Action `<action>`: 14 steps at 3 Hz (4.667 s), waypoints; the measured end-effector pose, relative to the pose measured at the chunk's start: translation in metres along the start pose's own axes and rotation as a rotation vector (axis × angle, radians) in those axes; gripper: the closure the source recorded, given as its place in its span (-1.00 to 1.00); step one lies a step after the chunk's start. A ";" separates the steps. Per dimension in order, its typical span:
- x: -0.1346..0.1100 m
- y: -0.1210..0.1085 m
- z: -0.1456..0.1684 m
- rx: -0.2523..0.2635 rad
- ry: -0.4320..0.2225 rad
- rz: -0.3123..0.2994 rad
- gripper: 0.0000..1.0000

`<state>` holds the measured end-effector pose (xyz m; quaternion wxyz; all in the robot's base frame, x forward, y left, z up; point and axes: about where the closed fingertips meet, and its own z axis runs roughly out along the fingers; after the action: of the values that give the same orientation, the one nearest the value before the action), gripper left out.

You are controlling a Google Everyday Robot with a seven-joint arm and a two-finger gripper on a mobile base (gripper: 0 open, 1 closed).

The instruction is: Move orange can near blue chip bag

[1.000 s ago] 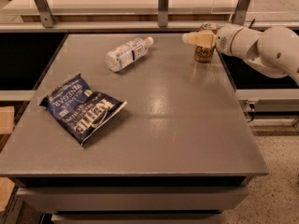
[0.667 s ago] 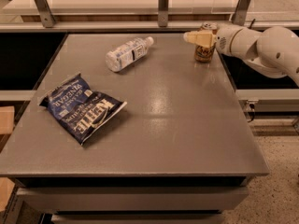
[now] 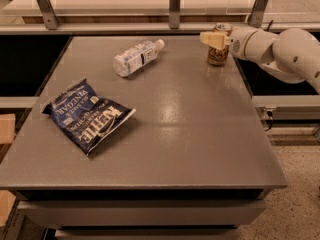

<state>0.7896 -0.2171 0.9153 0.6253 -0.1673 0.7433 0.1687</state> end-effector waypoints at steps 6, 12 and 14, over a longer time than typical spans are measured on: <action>-0.034 -0.005 -0.016 -0.016 -0.002 -0.007 1.00; -0.100 0.090 -0.116 -0.345 -0.094 -0.027 1.00; -0.101 0.124 -0.131 -0.430 -0.053 -0.072 1.00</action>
Offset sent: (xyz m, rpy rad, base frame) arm 0.0006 0.0024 -0.0006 0.0006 0.0008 0.0033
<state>0.6344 -0.1632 1.0413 0.6001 -0.3187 0.6672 0.3053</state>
